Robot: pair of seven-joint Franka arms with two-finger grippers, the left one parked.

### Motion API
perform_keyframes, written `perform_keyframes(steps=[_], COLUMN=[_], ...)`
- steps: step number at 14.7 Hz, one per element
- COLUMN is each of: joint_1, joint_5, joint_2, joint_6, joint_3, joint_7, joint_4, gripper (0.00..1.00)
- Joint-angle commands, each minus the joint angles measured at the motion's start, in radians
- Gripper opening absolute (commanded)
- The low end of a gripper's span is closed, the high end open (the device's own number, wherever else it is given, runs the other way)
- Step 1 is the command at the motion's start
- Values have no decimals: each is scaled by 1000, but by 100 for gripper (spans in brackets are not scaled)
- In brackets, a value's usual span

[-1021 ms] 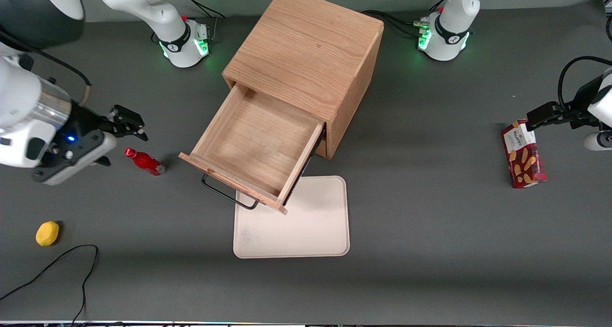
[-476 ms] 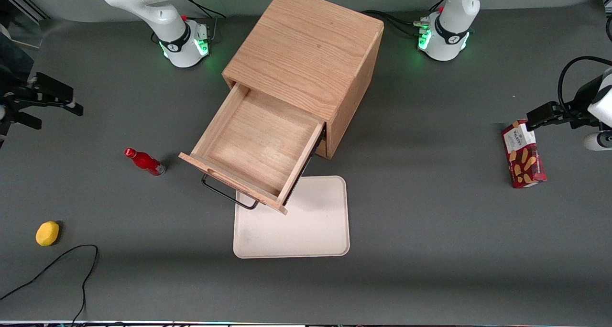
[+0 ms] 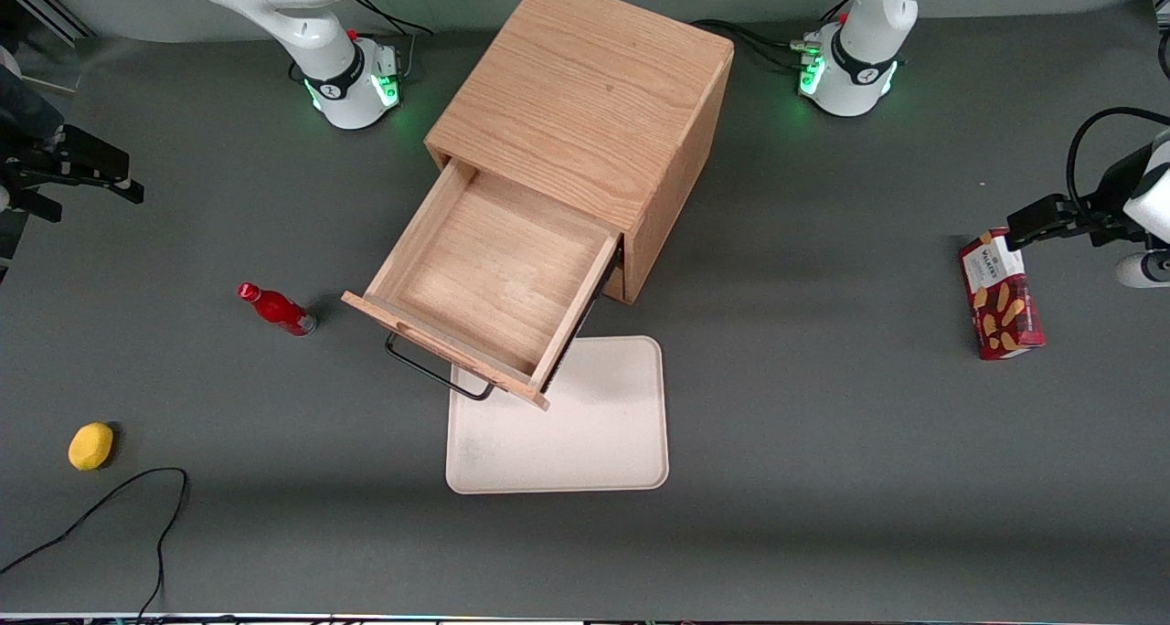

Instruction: Open upper drawer

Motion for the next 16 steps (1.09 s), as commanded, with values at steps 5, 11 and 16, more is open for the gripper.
perform_keyframes(steps=[5,11,16], joint_1=[0,16,26], joint_5=[-12,-7,-8], joint_2=[6,0,-8], joint_6=[146,149,178], joint_3=[-31,-54,-59], joint_7=[59,117,92], joint_4=[-61,-77,-83], gripper=[100,100,100])
